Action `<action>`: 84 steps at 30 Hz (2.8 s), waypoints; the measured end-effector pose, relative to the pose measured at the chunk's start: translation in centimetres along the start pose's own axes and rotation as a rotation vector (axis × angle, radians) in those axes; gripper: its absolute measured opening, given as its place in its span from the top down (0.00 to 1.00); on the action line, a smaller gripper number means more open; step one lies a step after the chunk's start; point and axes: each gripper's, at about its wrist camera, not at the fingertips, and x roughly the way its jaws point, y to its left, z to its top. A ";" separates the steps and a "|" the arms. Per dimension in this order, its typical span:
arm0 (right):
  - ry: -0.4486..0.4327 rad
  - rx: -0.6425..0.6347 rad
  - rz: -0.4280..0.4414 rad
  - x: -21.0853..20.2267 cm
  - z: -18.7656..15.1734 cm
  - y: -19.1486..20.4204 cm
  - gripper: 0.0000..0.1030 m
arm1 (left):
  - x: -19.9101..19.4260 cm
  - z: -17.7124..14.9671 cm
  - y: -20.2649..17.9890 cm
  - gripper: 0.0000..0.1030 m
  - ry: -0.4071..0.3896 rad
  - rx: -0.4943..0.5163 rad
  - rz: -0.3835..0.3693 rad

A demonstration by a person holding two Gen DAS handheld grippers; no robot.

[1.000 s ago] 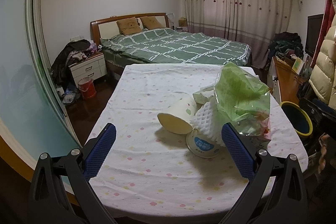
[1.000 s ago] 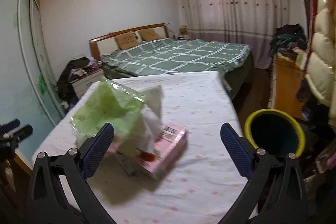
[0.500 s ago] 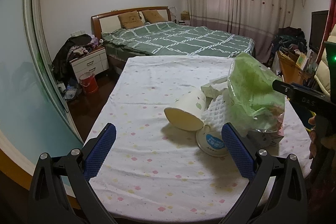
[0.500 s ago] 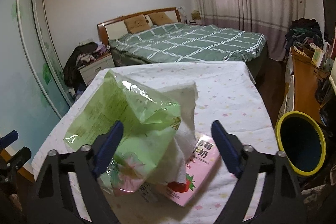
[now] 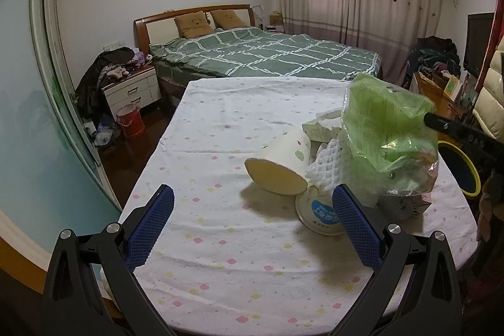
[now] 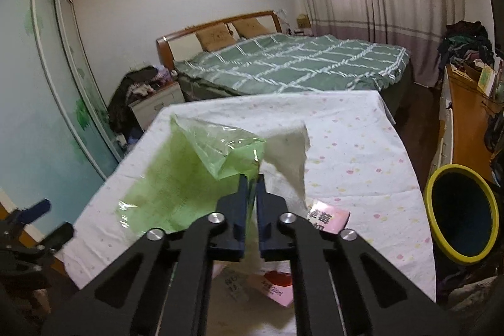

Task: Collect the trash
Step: 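Grasp the green plastic bag with the right tool and lift it, then carry the green bag into the yellow-rimmed bin and open the right tool, then grasp the white paper cup with the left tool and lift it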

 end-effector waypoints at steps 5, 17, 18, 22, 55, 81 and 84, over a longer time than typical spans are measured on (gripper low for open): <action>-0.056 0.005 0.036 -2.6 0.9 0.1 0.99 | -0.2 0.1 -0.3 0.04 -0.009 0.012 -0.008; -0.233 0.050 -0.037 -9.6 4.1 -4.2 0.99 | -0.8 0.4 -2.3 0.04 -0.035 0.062 -0.069; -0.248 0.060 -0.068 -10.1 4.4 -5.2 0.99 | -0.8 0.5 -2.6 0.04 -0.034 0.068 -0.079; -0.280 0.104 -0.188 -11.2 5.1 -9.3 0.99 | -0.6 0.5 -3.6 0.04 -0.030 0.087 -0.096; 0.055 0.415 -0.651 0.2 -2.7 -33.7 0.75 | 5.2 2.8 -3.9 0.04 0.025 0.143 -0.158; 0.123 0.374 -0.623 2.3 -2.6 -31.7 0.75 | 20.7 7.0 -4.9 0.21 0.422 0.454 -0.220; 0.132 0.371 -0.623 2.5 -2.7 -31.7 0.75 | 21.6 7.2 -4.7 0.21 0.451 0.452 -0.219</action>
